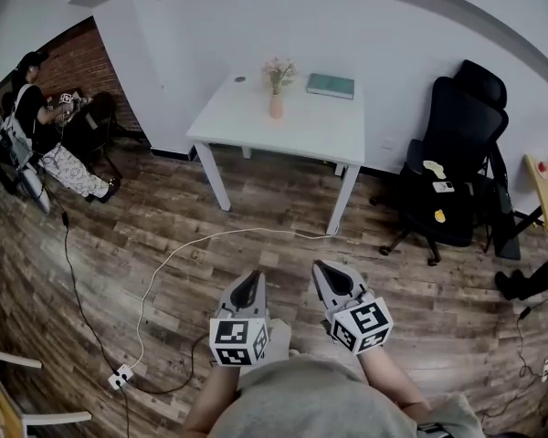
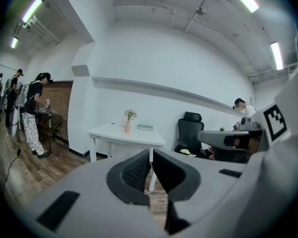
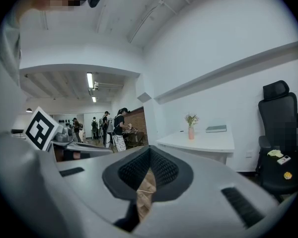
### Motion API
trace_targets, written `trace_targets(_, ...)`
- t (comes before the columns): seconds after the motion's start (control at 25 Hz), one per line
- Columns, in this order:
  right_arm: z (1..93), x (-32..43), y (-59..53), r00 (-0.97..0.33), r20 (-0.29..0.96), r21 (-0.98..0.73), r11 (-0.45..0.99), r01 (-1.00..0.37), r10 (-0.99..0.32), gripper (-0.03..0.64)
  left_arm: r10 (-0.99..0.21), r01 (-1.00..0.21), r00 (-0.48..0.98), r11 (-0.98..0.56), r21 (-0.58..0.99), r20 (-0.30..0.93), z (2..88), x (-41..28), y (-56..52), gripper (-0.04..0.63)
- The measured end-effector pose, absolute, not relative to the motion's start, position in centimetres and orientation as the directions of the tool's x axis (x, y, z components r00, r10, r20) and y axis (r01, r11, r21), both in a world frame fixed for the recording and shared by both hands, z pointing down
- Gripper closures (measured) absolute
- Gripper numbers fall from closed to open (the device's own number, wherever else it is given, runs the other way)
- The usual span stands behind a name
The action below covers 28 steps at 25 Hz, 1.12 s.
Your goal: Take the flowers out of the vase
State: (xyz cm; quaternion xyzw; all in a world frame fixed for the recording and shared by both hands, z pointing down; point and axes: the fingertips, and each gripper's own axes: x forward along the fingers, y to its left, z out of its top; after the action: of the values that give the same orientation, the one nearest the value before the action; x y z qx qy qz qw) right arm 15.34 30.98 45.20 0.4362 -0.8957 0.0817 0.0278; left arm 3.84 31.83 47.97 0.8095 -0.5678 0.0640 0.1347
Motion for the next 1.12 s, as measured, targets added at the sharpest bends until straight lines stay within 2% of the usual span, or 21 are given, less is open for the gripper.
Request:
trace_targets(0.48,46.5,14.4,24.0,-0.605,0.155,-0.129,0.591,-0.796,-0.781,0.601,-0.895,-0.936,0.346,-0.310,0.166,0.280,49.3,2.5,25.4,0.572)
trace_targets(1.12,45.6,9.3,6.9,-0.582,0.183,-0.112,0.572,-0.813,-0.792,0.528,-0.884,-0.933,0.357,-0.317,0.173,0.303,48.9,-3.2,8.8,0.572)
